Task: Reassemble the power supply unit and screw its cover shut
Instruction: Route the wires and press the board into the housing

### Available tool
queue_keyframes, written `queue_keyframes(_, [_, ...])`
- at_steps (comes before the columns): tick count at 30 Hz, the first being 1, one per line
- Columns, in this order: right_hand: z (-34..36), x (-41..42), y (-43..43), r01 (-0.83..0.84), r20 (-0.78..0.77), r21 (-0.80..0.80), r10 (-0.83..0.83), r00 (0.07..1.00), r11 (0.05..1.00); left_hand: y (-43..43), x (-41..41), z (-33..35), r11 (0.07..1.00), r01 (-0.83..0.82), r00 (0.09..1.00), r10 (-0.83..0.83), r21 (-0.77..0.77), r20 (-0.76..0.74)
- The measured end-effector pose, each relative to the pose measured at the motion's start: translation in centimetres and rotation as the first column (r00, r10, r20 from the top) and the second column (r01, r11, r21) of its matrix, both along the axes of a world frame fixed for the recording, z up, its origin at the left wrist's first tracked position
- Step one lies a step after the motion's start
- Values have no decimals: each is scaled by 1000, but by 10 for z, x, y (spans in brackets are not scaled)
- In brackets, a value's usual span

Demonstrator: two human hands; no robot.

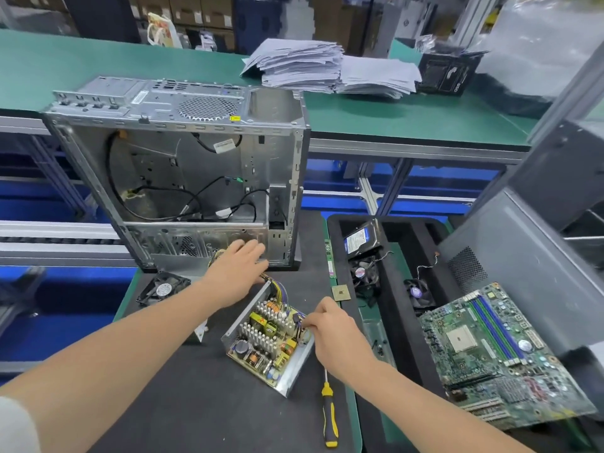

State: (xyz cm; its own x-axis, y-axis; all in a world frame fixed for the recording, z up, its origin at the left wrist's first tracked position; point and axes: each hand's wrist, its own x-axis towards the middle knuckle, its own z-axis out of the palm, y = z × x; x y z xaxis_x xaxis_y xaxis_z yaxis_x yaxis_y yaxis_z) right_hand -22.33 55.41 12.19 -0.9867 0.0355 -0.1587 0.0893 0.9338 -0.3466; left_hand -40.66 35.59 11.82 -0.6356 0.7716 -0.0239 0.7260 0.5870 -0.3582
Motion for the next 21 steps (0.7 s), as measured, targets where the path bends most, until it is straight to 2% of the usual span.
queue_keyframes(2, [-4,1,-2,25,-10,-14,-26,1000,1000,-8,0,8,998,37,998,-34,-47,56])
queue_keyframes(7, [-10,1,-7,57,-27,-38,-58,998,998,-23,6,21,987,-93,963,122,-129,241])
queue_keyframes(10, [-13,-1,-6,48,-44,-34,-49,998,998,-33,8,22,975,-197,850,221,-101,478])
queue_keyframes(13, [-14,-6,-6,16,-69,-38,-18,997,999,-42,4,24,956,-284,745,268,-73,611])
queue_keyframes(21, [-13,-33,-1,-62,-138,-15,60,989,998,-77,11,30,874,-486,580,298,27,758])
